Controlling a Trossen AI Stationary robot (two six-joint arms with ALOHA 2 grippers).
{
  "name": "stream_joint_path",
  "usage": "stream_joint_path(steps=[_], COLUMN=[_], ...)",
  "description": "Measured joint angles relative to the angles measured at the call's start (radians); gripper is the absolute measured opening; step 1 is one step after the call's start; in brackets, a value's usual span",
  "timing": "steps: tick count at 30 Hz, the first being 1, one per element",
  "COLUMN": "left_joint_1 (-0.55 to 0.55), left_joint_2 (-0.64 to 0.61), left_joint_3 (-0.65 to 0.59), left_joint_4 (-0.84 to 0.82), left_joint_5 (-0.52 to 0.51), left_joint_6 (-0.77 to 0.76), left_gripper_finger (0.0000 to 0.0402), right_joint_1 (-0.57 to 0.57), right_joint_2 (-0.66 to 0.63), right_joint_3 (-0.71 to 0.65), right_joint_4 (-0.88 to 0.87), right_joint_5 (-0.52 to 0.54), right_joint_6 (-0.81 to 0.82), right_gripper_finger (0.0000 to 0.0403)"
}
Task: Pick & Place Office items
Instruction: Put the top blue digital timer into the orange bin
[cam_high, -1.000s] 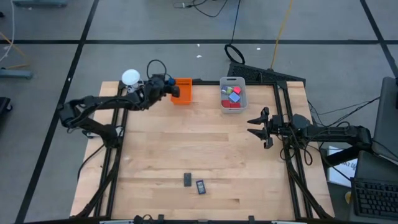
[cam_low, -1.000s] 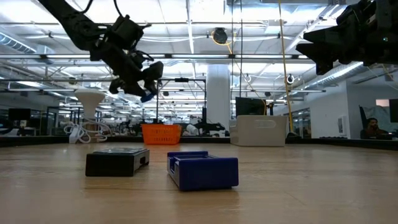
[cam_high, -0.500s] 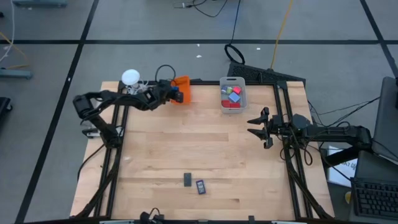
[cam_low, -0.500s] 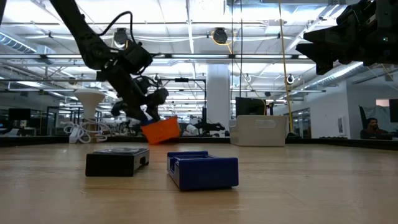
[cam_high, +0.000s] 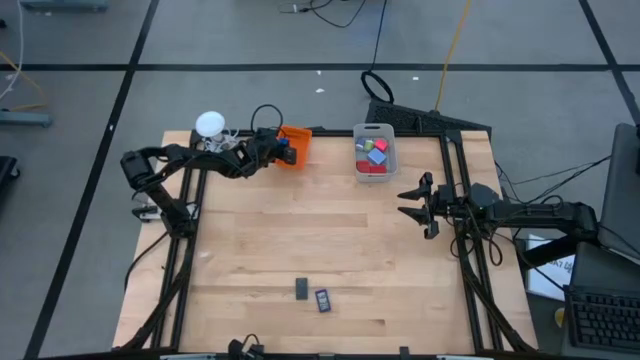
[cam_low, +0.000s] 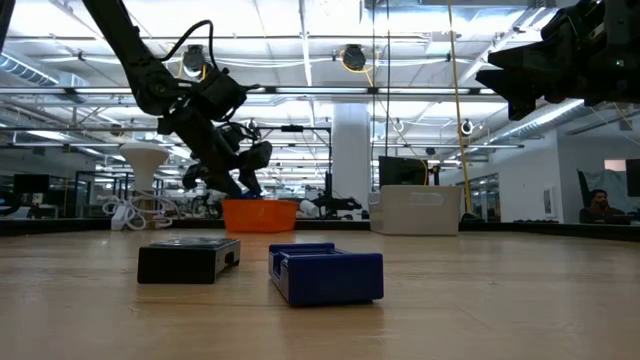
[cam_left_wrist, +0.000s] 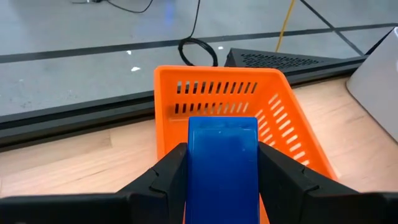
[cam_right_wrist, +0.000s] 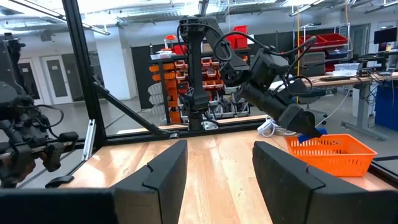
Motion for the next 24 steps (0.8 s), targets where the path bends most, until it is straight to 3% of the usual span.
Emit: stream_joint_path(steps=[24], left_joint_1=[-0.095], left_joint_2=[0.0], left_joint_3=[0.0], left_joint_4=[0.023], left_joint_5=[-0.003], left_joint_6=[-0.007], left_gripper_finger=[0.0164], right_joint_1=[0.0], right_joint_2=[0.0], right_joint_3=[0.0], right_joint_4=[0.0], right_joint_5=[0.0], right_joint_6=[0.0], right_gripper_finger=[0.0171])
